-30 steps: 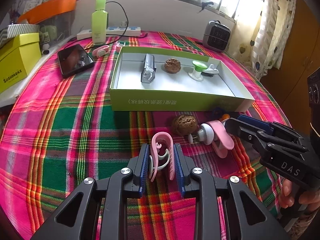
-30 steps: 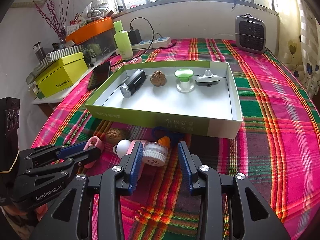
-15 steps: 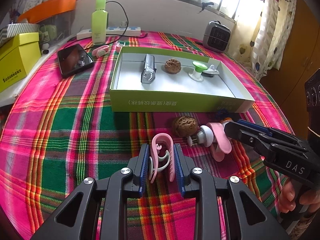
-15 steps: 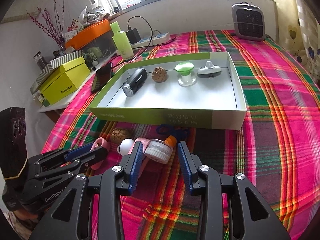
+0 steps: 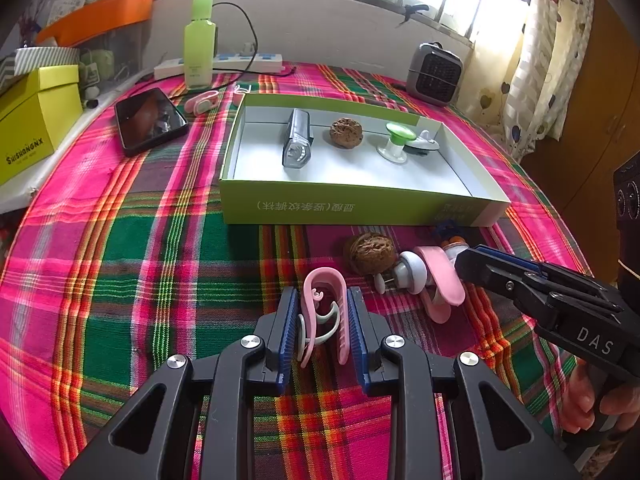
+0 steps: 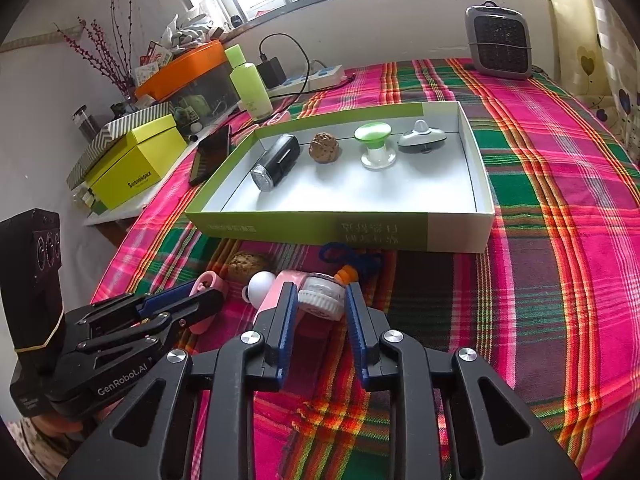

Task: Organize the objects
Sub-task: 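Lift the pink clip with the left tool while the right tool lifts the white jar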

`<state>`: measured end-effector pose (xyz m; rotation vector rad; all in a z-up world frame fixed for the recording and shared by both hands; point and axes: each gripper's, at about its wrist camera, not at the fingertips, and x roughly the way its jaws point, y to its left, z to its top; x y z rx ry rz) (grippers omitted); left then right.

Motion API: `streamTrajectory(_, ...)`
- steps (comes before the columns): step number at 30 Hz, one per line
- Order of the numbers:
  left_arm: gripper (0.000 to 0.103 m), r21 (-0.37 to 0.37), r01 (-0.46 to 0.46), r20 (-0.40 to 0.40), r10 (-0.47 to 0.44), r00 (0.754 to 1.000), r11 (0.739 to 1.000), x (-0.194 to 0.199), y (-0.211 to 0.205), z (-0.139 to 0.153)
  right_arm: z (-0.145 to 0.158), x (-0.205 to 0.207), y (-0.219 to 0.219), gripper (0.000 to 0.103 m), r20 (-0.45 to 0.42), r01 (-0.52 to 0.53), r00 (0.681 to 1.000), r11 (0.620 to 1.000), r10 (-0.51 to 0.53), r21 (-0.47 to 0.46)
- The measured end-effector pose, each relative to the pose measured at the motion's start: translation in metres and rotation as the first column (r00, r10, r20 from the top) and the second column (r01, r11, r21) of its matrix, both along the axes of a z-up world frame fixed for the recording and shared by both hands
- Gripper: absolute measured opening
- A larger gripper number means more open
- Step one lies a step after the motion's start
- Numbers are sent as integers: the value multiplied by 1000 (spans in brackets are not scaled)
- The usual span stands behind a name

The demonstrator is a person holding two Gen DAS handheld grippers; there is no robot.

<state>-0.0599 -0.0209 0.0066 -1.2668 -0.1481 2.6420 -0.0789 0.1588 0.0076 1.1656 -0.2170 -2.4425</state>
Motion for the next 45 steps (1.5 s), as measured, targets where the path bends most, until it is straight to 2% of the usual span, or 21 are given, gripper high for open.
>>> streamTrajectory(4, 24, 1, 0, 0, 0, 1000, 1000, 0, 0, 0, 4, 5, 1, 17, -22, -5, 1000, 1000, 6, 15)
streamTrajectory(10, 24, 0, 0, 0, 0, 1000, 1000, 0, 0, 0, 5, 7, 7, 17, -16, 8, 1000, 1000, -8, 24)
streamTrajectory(14, 24, 2, 0, 0, 0, 1000, 1000, 0, 0, 0, 3, 6, 11, 17, -7, 67, 998, 994, -66, 84)
streamTrajectory(21, 24, 2, 1, -1, -1, 1000, 1000, 0, 0, 0, 7, 5, 17, 17, -7, 58, 998, 998, -58, -13)
streamTrajectory(24, 24, -1, 1, -2, -1, 1000, 1000, 1, 1, 0, 4, -1, 15, 22, 23, 58, 998, 997, -57, -52)
streamTrajectory(28, 24, 2, 1, -1, -1, 1000, 1000, 1, 0, 0, -1, -6, 9, 30, 47, 54, 998, 997, -51, -53)
streamTrajectory(32, 24, 1, 1, -2, -1, 1000, 1000, 1, 0, 0, -5, -8, 6, 33, 60, 51, 997, 997, -48, -59)
streamTrajectory(41, 24, 2, 1, -2, -1, 1000, 1000, 1, 0, 0, -7, -11, 4, 33, 101, 15, 995, 997, -8, -76)
streamTrajectory(45, 24, 2, 2, -2, -2, 1000, 1000, 1, 0, 0, -5, -8, 1, 29, 82, 6, 997, 999, -2, -50)
